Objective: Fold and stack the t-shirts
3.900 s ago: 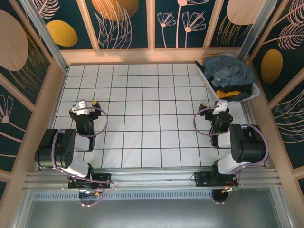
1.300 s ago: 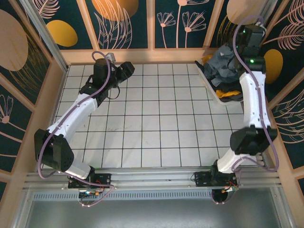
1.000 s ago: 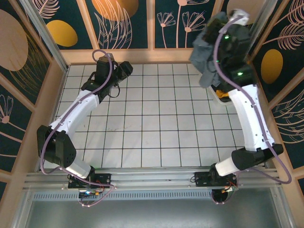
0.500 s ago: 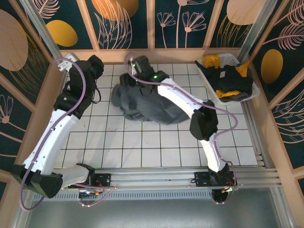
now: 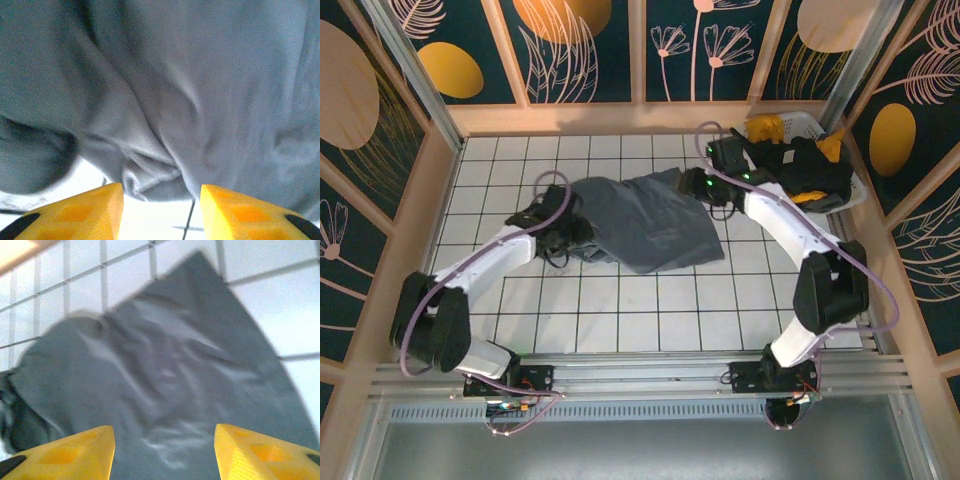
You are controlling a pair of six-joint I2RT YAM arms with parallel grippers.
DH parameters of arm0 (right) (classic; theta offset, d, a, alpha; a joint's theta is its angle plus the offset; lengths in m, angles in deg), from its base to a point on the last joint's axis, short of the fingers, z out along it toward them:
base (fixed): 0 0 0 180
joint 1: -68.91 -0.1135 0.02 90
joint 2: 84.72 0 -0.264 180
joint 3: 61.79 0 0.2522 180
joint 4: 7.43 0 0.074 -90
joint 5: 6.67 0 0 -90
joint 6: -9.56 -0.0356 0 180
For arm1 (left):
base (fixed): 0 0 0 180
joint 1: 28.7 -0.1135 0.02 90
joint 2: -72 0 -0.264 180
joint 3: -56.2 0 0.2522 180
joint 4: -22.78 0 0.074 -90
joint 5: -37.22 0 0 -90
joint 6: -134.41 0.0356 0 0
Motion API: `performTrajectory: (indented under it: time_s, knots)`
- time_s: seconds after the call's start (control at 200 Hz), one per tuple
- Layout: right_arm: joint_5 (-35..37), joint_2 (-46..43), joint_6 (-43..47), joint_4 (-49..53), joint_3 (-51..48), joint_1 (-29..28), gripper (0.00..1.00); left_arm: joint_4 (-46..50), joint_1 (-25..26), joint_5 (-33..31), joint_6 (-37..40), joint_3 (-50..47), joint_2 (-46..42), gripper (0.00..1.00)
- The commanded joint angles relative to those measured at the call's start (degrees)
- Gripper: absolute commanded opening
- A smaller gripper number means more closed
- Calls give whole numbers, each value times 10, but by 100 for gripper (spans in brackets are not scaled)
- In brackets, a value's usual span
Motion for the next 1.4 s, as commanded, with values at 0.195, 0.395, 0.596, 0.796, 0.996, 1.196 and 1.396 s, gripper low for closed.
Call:
performTrajectory:
  time_s: [0.195,0.395,0.596,0.796,0.996,1.196,1.396]
  knots:
    - [15,-70,2,8,-162,-8,57,-12,35,55,-25,10,105,53]
    - [27,-78,-8,5,-216,-6,59,22,35,28,-32,33,151,51]
    - [27,-54,-4,-5,-236,6,60,17,35,-9,-56,20,137,51]
    - [36,-26,4,-6,-238,17,60,-11,35,-29,-73,41,147,52]
    - [34,-1,2,-17,-245,22,60,-21,35,-36,-70,74,170,49]
    - [15,56,-22,-59,-237,25,51,-21,34,-80,-44,87,181,4]
    - [36,44,-47,-64,-176,25,0,1,26,-126,-18,116,133,0]
